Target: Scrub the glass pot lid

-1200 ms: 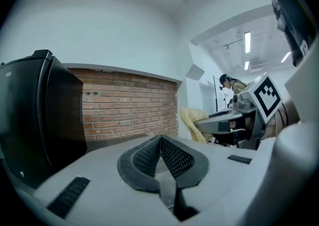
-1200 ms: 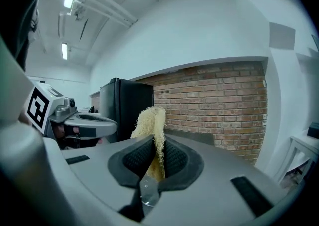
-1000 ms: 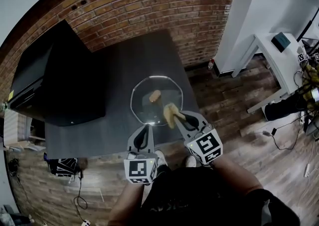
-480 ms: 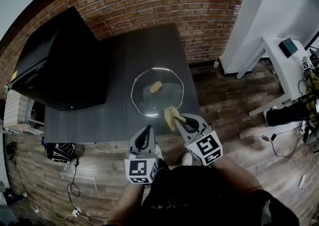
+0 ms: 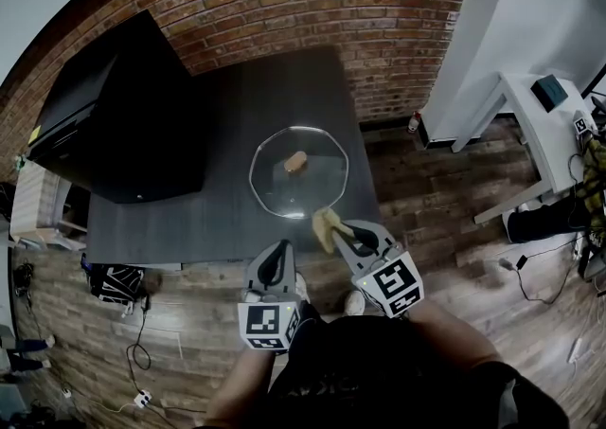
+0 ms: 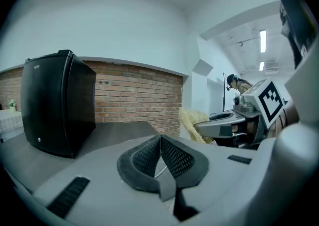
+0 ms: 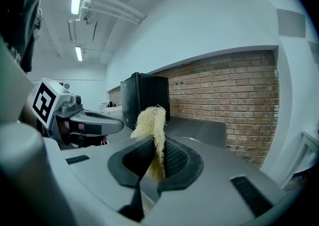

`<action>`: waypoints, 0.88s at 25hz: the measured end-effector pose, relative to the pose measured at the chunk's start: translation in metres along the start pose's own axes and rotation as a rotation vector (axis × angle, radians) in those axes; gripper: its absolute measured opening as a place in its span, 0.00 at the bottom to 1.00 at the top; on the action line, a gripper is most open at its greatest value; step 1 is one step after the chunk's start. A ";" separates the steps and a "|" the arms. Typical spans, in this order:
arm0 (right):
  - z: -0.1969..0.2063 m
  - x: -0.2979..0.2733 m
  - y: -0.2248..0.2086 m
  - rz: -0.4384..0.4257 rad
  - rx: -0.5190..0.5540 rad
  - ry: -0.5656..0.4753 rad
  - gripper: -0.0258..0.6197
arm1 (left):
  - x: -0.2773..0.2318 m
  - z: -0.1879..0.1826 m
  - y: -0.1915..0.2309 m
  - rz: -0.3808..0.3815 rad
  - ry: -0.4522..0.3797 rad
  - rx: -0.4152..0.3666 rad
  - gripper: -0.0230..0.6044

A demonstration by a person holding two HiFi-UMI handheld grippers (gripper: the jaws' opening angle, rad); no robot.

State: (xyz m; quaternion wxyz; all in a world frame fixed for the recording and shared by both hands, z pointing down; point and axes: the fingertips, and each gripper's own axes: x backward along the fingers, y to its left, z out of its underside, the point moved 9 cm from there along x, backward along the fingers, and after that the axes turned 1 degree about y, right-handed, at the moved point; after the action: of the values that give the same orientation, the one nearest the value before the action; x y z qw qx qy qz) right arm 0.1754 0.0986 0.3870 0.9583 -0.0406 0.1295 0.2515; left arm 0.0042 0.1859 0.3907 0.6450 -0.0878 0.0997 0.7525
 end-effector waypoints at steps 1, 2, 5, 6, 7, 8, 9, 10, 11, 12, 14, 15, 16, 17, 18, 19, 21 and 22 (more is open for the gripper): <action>0.000 0.001 0.001 -0.001 0.000 -0.001 0.11 | 0.001 0.000 -0.001 0.000 0.000 -0.001 0.09; 0.001 0.002 0.001 -0.002 0.000 -0.002 0.11 | 0.002 0.000 -0.002 -0.001 0.000 -0.003 0.09; 0.000 0.005 0.002 -0.007 0.002 -0.005 0.11 | 0.004 -0.002 -0.005 -0.003 0.000 -0.009 0.09; 0.000 0.005 0.002 -0.008 0.002 -0.006 0.11 | 0.005 -0.002 -0.006 -0.003 0.000 -0.012 0.09; -0.001 0.005 0.002 -0.008 0.003 -0.008 0.11 | 0.005 -0.003 -0.007 -0.003 -0.001 -0.015 0.09; -0.001 0.006 0.002 -0.008 0.003 -0.009 0.11 | 0.005 -0.004 -0.007 -0.003 -0.003 -0.016 0.09; -0.001 0.006 0.001 -0.008 0.003 -0.010 0.11 | 0.004 -0.005 -0.007 -0.003 -0.004 -0.018 0.09; -0.001 0.006 0.001 -0.008 0.003 -0.011 0.11 | 0.004 -0.006 -0.007 -0.003 -0.006 -0.019 0.09; 0.000 0.006 0.000 -0.008 0.002 -0.011 0.11 | 0.004 -0.007 -0.008 -0.003 -0.008 -0.020 0.09; 0.000 0.007 0.000 -0.007 0.000 -0.011 0.11 | 0.004 -0.007 -0.008 -0.003 -0.008 -0.021 0.09; 0.002 0.007 -0.001 -0.007 -0.003 -0.010 0.11 | 0.004 -0.006 -0.009 -0.004 -0.007 -0.022 0.09; 0.002 0.007 -0.001 -0.008 -0.005 -0.009 0.11 | 0.004 -0.006 -0.010 -0.004 -0.005 -0.022 0.09; 0.002 0.007 -0.001 -0.009 -0.006 -0.009 0.11 | 0.004 -0.006 -0.010 -0.005 -0.004 -0.021 0.09; 0.003 0.007 -0.001 -0.011 -0.006 -0.010 0.11 | 0.003 -0.006 -0.010 -0.005 -0.003 -0.020 0.09; 0.003 0.007 -0.001 -0.013 -0.006 -0.010 0.11 | 0.003 -0.005 -0.011 -0.004 -0.002 -0.020 0.09; 0.003 0.007 -0.001 -0.015 -0.007 -0.009 0.11 | 0.003 -0.005 -0.011 -0.004 -0.001 -0.020 0.09; 0.004 0.006 -0.001 -0.018 -0.008 -0.008 0.11 | 0.003 -0.006 -0.011 -0.004 -0.001 -0.021 0.09; 0.004 0.005 -0.001 -0.019 -0.008 -0.008 0.11 | 0.003 -0.006 -0.011 -0.005 -0.001 -0.022 0.09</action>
State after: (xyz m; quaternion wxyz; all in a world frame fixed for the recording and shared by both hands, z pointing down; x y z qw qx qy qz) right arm 0.1811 0.1011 0.3889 0.9610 -0.0448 0.1243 0.2430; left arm 0.0142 0.1887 0.3840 0.6459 -0.0946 0.0910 0.7520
